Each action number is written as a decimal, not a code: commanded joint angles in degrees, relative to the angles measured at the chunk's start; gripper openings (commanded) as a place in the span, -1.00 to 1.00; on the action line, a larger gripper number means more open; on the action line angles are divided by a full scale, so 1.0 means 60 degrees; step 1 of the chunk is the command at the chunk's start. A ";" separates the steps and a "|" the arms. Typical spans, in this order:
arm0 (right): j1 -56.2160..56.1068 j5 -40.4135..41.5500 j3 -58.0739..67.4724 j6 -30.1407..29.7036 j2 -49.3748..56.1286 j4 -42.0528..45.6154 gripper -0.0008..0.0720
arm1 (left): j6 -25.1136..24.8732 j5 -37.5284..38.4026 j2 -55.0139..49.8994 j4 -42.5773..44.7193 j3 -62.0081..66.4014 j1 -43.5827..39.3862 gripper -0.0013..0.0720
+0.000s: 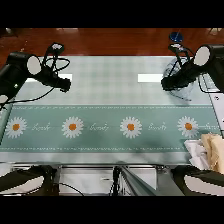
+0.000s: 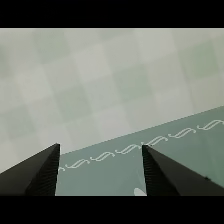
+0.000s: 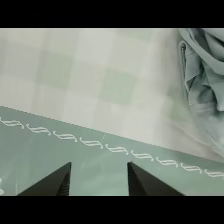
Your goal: Fold the shirts.
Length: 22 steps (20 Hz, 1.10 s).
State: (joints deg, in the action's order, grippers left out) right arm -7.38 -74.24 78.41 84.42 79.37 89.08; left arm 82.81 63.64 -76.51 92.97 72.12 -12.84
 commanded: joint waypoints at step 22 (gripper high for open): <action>-0.0007 0.0448 0.0004 0.0000 0.0007 -0.0011 0.17 | 0.0000 -0.0200 -0.0007 -0.0004 0.0011 -0.0007 0.66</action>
State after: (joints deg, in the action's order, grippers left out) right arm -7.38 -72.84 78.41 84.40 79.37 88.97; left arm 82.83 63.53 -76.51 92.95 72.12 -12.84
